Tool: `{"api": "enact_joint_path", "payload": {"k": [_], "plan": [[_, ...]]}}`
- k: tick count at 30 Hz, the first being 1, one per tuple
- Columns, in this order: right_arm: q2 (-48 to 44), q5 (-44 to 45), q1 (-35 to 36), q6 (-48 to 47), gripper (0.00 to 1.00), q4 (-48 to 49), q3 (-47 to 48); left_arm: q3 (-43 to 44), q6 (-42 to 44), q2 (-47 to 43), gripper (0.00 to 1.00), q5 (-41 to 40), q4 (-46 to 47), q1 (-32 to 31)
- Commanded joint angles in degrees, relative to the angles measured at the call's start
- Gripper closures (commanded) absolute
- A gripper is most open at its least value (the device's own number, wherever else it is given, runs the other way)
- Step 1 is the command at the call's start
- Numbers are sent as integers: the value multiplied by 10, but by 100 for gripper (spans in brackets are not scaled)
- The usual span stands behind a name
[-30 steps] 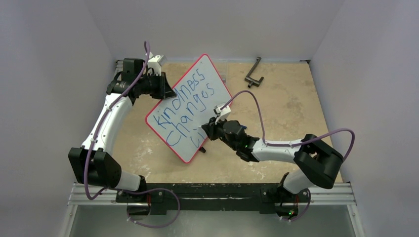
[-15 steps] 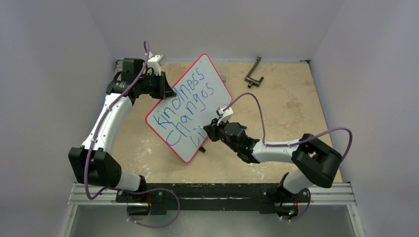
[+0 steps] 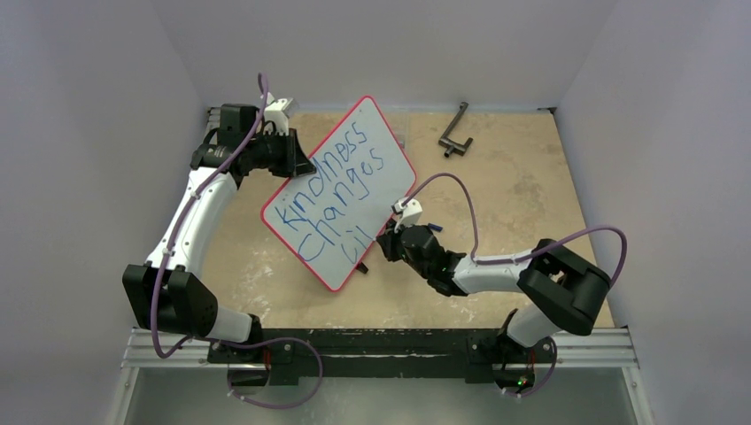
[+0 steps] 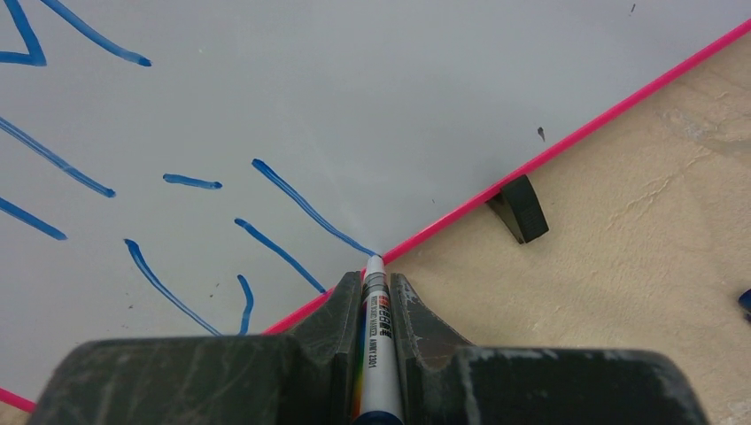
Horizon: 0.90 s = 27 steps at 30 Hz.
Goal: Write a sentence on the whiteboard
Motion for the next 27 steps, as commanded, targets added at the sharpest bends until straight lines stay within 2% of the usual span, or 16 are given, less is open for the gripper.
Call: {"api": "enact_joint_path", "payload": {"k": [1,27], "plan": [[13,0,1,8,100,-15,15,0,32,3,100,-86,-33,0],[32,20,-25,-52,100,-70,165,0,32,3,100,-83,-33,0]]}}
